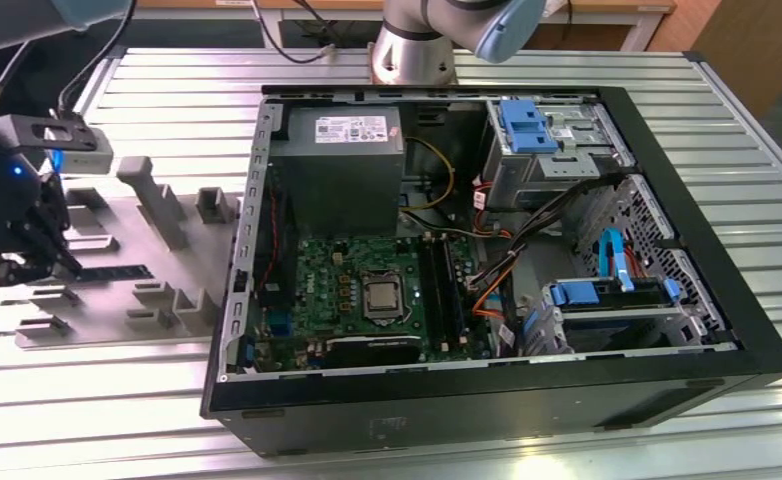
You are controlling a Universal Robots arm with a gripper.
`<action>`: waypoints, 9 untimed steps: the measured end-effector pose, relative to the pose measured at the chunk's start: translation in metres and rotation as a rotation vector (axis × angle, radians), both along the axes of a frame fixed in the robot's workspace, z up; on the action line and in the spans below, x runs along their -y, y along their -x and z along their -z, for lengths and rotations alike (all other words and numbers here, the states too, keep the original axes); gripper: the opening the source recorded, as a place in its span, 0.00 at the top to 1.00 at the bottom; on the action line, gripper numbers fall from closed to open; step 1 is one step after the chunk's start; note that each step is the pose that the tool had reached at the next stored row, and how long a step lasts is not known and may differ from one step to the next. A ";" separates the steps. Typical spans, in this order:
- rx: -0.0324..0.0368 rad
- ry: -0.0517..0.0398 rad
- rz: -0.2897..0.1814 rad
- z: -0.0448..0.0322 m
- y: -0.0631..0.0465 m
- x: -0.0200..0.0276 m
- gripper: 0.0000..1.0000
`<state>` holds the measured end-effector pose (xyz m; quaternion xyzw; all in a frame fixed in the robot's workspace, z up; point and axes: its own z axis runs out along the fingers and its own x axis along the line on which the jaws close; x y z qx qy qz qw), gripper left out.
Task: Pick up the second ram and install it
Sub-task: 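Pick up the second ram and move it above second insertion slot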
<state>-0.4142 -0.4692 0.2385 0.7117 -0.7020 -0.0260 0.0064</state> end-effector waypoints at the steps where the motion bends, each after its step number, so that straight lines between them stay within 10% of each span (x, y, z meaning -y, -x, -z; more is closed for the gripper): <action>1: 0.0001 0.0000 0.000 -0.0026 0.000 -0.0001 0.88; 9: 0.0001 -0.0001 0.000 -0.0282 0.000 -0.0011 0.88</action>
